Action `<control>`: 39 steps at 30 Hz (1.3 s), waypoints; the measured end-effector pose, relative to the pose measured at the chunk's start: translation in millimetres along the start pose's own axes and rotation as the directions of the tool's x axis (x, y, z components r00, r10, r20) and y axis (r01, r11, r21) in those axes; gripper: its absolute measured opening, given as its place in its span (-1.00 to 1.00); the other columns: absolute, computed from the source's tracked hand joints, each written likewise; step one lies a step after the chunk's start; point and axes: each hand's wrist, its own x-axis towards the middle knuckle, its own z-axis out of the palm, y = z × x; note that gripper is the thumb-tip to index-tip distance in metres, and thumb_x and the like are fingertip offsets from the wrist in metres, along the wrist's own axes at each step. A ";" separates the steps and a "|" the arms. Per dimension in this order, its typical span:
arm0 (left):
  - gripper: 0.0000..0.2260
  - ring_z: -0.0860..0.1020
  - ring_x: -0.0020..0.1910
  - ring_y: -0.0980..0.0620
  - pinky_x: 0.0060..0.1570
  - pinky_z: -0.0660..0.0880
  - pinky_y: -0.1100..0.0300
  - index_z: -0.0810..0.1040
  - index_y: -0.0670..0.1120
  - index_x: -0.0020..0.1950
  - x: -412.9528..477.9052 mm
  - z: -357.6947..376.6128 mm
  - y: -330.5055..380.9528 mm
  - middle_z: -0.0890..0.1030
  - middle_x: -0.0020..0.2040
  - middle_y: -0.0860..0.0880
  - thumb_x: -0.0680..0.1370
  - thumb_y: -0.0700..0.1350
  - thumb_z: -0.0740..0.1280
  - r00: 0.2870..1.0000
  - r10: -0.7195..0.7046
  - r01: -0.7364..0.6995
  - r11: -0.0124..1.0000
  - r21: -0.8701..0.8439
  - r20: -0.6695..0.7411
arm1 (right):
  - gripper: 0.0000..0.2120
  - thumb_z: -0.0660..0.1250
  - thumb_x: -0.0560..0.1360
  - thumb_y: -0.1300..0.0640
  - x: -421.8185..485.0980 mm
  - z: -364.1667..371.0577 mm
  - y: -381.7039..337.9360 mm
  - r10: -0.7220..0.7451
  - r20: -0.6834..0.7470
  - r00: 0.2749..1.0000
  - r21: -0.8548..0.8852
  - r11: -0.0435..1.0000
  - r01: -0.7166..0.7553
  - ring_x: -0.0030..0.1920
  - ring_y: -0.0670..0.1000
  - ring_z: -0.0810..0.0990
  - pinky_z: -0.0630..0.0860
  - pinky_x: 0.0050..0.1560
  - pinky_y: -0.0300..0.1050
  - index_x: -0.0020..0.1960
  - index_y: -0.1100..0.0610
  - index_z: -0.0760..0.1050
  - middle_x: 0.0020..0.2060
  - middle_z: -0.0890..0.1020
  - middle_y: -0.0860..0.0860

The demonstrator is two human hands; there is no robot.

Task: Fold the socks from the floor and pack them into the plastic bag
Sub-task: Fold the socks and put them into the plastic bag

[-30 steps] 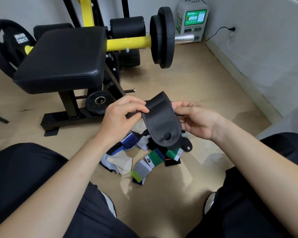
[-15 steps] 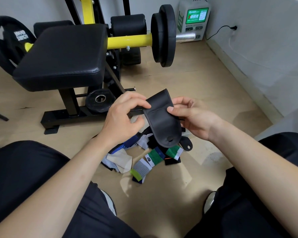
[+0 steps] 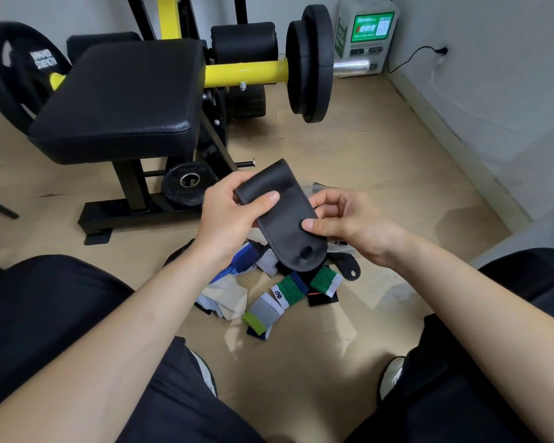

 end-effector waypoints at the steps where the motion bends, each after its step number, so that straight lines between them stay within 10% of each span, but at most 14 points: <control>1: -0.75 0.67 -0.01 0.06 -0.08 0.66 0.14 0.62 -0.11 0.19 0.9 -0.5 -1.3 0.70 -0.01 -0.06 0.52 -0.22 0.49 0.999 0.017 -0.016 1.000 0.024 -0.038 | -0.85 0.44 0.46 0.36 0.4 0.5 0.3 0.002 -0.006 1.000 -0.013 1.000 -0.002 -0.26 0.05 0.63 0.60 -0.21 -0.16 -0.01 0.20 0.56 -0.29 0.64 0.09; 10: -0.57 0.63 0.03 0.13 0.04 0.61 0.17 0.56 -0.07 0.21 0.4 -1.3 0.1 0.65 0.04 0.03 0.40 -0.22 0.59 0.977 0.197 -0.209 0.957 0.202 0.080 | -0.84 0.44 0.49 0.23 4.3 -0.4 0.0 0.159 -0.120 0.980 0.081 0.985 -0.150 -0.33 0.05 0.52 0.41 -0.33 -0.15 -0.26 0.11 0.58 -0.29 0.63 0.10; 20: -0.53 0.52 0.25 0.00 0.21 0.52 0.11 0.56 -0.04 0.32 -7.2 0.0 -7.7 0.55 0.23 -0.01 0.42 -0.25 0.46 0.827 0.363 -0.510 0.807 0.298 0.429 | -0.92 0.32 0.54 0.35 7.6 -7.5 1.5 0.226 -0.167 0.960 0.297 0.940 -0.170 -0.40 -0.02 0.59 0.59 -0.40 -0.22 0.00 0.30 0.58 -0.32 0.66 0.10; 25: -0.68 0.46 0.38 0.06 0.31 0.48 0.01 0.63 0.02 0.25 -7.2 4.4 -12.2 0.52 0.31 0.07 0.52 0.05 0.38 0.886 0.235 -0.336 0.920 0.203 0.399 | -0.85 0.31 0.56 0.30 8.3 -9.9 0.7 0.245 -0.139 0.960 0.360 0.915 -0.182 -0.30 0.02 0.63 0.63 -0.31 -0.20 0.08 0.28 0.61 -0.19 0.65 0.17; 33: -0.84 0.57 0.24 0.12 0.31 0.51 0.01 0.68 -0.01 0.03 -2.9 7.9 -19.0 0.61 0.20 0.04 0.51 -0.24 0.48 0.944 0.207 -0.253 0.954 0.161 0.258 | -0.74 0.35 0.52 -0.07 1.3 -5.4 -6.5 0.159 0.009 0.987 0.238 0.959 -0.157 -0.13 0.00 0.63 0.60 -0.06 -0.07 0.08 0.09 0.59 -0.12 0.63 0.05; 39: -0.78 0.62 0.10 0.12 0.08 0.59 0.21 0.62 -0.08 0.05 -0.6 12.7 -14.7 0.64 0.09 0.05 0.46 -0.27 0.53 0.954 0.136 -0.181 0.971 0.154 0.268 | -0.77 0.40 0.50 0.34 -1.7 -2.5 2.1 0.032 -0.049 0.998 0.092 0.995 -0.028 -0.22 -0.02 0.64 0.54 -0.29 -0.22 0.13 0.16 0.54 -0.15 0.63 0.08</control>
